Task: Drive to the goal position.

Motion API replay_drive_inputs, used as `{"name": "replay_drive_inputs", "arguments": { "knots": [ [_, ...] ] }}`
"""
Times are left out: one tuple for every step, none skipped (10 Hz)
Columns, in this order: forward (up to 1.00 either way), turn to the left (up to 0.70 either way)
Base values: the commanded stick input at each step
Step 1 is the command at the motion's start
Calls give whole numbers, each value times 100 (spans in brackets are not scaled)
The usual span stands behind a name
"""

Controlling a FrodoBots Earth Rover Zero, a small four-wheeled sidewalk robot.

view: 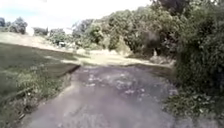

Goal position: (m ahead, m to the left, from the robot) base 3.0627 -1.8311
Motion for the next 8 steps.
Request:
{"name": "replay_drive_inputs", "arguments": {
  "knots": [
    [100, 0],
    [100, 0],
    [100, 0],
    [100, 0],
    [100, 0],
    [100, 0],
    [100, 0],
    [100, 0]
  ]
}}
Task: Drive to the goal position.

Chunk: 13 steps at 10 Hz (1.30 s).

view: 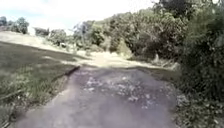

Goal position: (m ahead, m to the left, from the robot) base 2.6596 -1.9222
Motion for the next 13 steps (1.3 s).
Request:
{"name": "replay_drive_inputs", "arguments": {
  "knots": [
    [100, 0],
    [100, 0],
    [100, 0],
    [100, 0],
    [100, 0],
    [100, 0],
    [100, 0],
    [100, 0],
    [100, 0],
    [96, 0],
    [56, 0],
    [16, 0],
    [0, 0]
  ]
}}
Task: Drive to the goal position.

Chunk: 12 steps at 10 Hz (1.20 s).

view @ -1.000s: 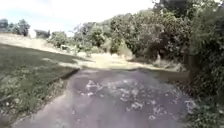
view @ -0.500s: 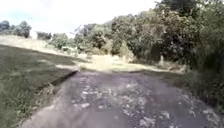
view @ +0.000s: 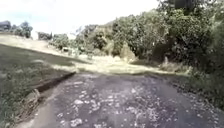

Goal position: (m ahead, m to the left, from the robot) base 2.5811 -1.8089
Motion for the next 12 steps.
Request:
{"name": "replay_drive_inputs", "arguments": {
  "knots": [
    [0, 0],
    [0, 0],
    [0, 0],
    [0, 0],
    [0, 0],
    [0, 0],
    [0, 0],
    [0, 0],
    [0, 15],
    [0, 35],
    [0, 45],
    [0, 45]
  ]
}}
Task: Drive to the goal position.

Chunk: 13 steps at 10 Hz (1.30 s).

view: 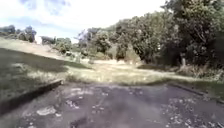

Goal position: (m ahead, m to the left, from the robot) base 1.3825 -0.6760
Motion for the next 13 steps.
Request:
{"name": "replay_drive_inputs", "arguments": {
  "knots": [
    [0, 45],
    [0, 45],
    [0, 45],
    [0, 45],
    [0, 45],
    [0, 45],
    [0, 45],
    [0, 45],
    [0, 45],
    [0, 45],
    [0, 45],
    [0, 45],
    [0, 45]
  ]
}}
